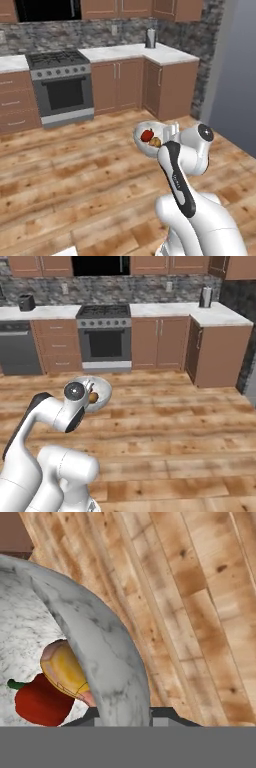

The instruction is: Pick the chicken drumstick and bell pepper from their plates and place them in the bowl. Then put the bowl in the fridge.

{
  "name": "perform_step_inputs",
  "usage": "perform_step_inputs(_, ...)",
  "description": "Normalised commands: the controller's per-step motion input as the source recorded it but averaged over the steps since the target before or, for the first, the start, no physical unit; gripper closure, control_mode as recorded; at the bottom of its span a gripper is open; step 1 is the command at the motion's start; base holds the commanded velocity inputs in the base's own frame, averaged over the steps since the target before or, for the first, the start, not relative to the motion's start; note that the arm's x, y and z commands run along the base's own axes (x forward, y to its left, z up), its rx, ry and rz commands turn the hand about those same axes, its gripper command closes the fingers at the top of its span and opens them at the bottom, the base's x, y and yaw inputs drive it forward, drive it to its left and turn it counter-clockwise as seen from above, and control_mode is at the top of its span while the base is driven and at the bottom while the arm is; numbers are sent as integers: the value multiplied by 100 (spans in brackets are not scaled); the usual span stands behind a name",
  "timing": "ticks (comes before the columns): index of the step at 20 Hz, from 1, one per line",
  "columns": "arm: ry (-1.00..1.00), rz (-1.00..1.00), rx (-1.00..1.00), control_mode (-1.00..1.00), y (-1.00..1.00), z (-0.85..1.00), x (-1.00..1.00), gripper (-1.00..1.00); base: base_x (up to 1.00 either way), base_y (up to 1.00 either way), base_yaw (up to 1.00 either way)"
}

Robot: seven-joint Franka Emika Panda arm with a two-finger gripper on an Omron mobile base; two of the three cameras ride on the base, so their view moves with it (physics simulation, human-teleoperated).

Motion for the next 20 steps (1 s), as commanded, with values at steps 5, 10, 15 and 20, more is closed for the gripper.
perform_step_inputs(5,0,0,0,100,0,0,0,100,94,8,22)
perform_step_inputs(10,0,0,0,100,0,0,0,100,89,6,29)
perform_step_inputs(15,0,0,0,100,0,0,0,100,63,1,55)
perform_step_inputs(20,0,0,0,100,0,0,0,100,46,0,70)
